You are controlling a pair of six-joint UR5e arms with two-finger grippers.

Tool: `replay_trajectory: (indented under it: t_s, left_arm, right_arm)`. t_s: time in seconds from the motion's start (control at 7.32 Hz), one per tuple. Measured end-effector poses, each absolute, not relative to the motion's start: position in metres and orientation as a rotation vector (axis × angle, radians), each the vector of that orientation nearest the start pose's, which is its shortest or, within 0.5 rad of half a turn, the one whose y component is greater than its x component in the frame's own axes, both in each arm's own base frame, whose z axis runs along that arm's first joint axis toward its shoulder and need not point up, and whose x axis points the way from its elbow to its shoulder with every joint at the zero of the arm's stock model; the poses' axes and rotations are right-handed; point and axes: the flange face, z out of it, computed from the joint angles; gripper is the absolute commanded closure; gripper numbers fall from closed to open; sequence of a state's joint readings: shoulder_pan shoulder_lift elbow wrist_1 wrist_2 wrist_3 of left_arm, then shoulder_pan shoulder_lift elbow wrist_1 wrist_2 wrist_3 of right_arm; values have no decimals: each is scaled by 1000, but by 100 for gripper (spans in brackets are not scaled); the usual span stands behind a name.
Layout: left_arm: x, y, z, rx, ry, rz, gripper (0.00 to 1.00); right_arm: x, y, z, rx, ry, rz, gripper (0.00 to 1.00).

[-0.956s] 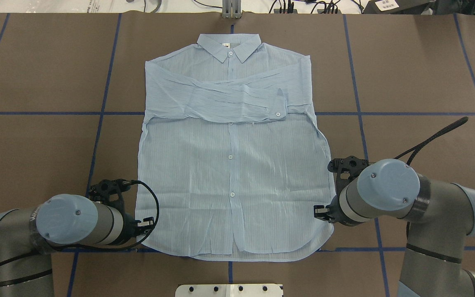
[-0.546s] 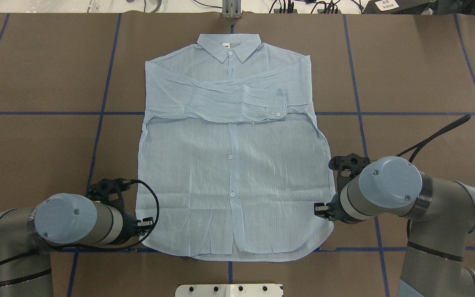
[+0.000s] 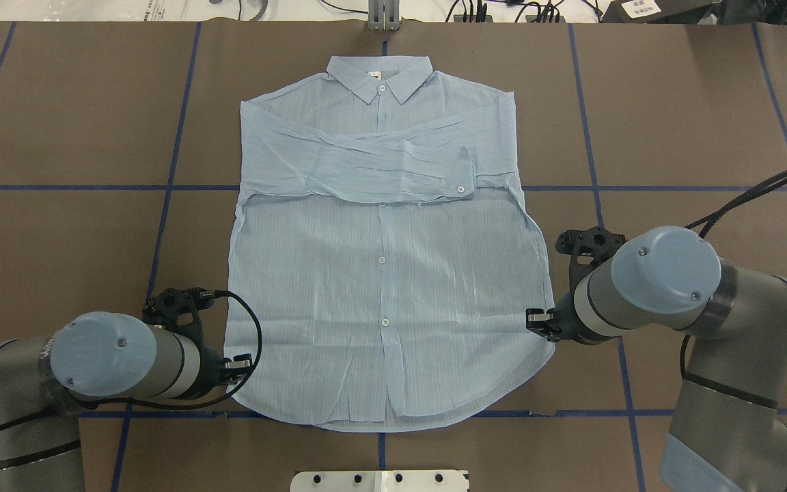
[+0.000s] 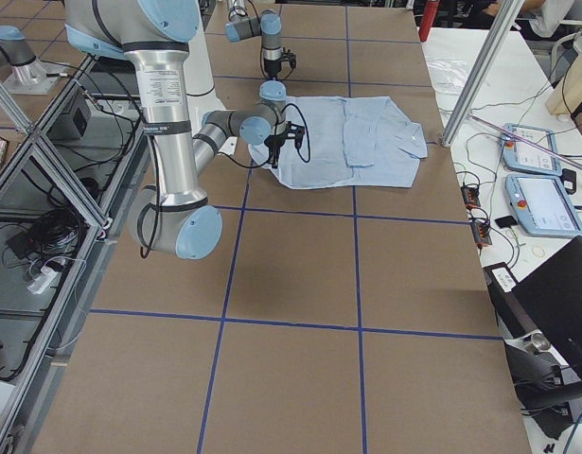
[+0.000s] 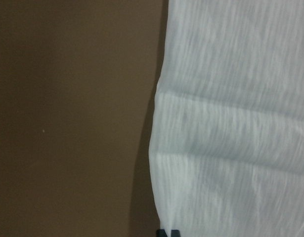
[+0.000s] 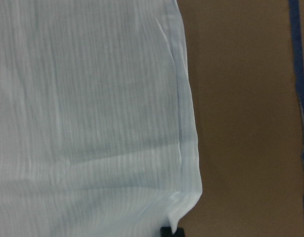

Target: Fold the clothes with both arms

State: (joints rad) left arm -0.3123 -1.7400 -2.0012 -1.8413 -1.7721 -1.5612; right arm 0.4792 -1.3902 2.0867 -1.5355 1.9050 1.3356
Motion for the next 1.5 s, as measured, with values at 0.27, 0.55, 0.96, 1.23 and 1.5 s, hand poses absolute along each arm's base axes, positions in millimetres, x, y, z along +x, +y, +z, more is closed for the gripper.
replay_trajectory:
  t_s: [0.27,0.55,0.96,1.23,1.5]
  left_arm:
    - [467,-283,347,-12,886,-162,100]
    - [460,-295,344,15,893,-135,100]
    - [450,-307,341,18,905,-94,100]
    - [447,-310,339,21,910,-94,100]
    - [443,-315,336,27,915,-103,100]
  right_arm:
    - [-403,-334,332,-46,-797,119,100]
    - [-399,-338,331,-43,-800,127,100]
    - [-388,-349,332,-60,-808,145,100]
    - [-382,-356,332,-70,-812,157,100]
    - [-376,-361,332,-71,-816,168,100]
